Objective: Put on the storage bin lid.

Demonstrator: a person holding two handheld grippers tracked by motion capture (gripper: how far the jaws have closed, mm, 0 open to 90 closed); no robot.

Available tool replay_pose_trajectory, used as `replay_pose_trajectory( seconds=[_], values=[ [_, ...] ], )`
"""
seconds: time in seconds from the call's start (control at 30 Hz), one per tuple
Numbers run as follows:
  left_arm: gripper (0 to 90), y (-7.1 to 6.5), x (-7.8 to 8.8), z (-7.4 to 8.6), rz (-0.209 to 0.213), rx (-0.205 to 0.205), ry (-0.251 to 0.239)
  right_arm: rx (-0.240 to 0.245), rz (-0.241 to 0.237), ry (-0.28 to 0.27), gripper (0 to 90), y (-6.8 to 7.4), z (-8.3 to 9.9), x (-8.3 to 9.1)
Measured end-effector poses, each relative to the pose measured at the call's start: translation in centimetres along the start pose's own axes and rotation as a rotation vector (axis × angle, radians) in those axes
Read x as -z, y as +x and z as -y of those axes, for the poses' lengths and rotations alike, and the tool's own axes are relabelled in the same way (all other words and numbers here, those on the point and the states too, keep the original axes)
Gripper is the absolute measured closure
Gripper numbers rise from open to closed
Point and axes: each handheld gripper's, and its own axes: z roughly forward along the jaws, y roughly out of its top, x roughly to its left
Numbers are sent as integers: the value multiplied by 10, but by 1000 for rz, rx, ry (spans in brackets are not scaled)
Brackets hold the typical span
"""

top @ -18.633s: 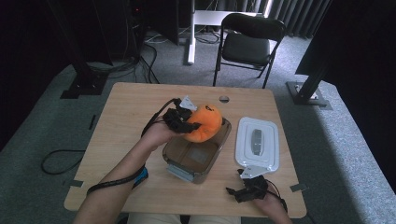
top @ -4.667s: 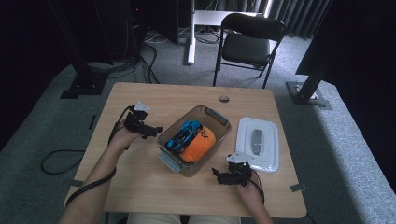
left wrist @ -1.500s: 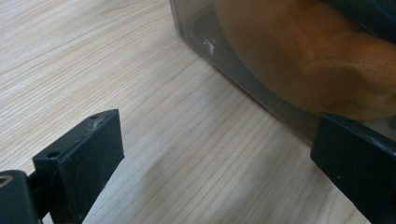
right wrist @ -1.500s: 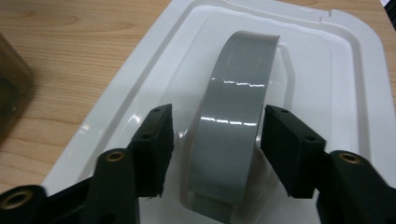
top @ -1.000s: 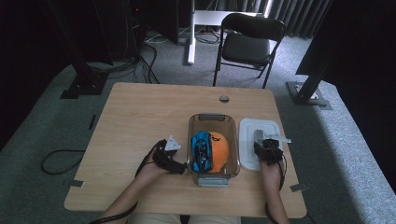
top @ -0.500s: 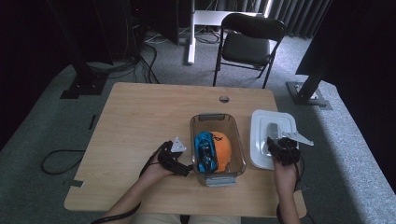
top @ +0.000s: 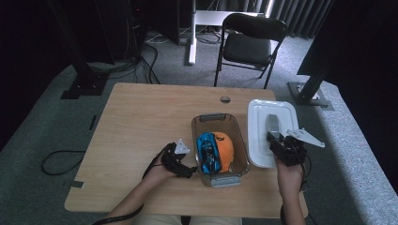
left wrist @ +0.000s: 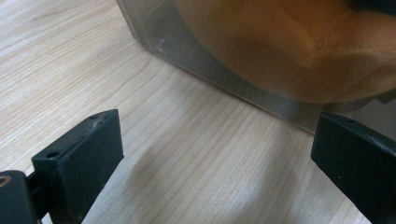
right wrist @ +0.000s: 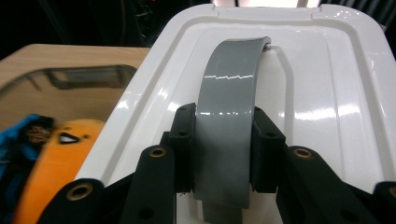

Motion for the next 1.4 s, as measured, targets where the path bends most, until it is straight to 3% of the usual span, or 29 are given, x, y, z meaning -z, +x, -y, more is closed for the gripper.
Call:
replay_pose_trajectory(
  seconds=[0.17, 0.7, 1.03, 1.4],
  values=[
    [29, -2, -2, 0, 2, -3, 5, 20, -62, 4, 677, 15, -4, 0],
    [29, -12, -9, -6, 13, -16, 7, 92, -196, 26, 677, 56, -6, -5],
    [29, -10, -6, -2, 17, 0, 1, 118, -257, 43, 677, 74, -4, -11],
    [29, -3, 0, 7, -8, 30, 0, 145, -323, 84, 676, 99, -1, -24]
  ],
)
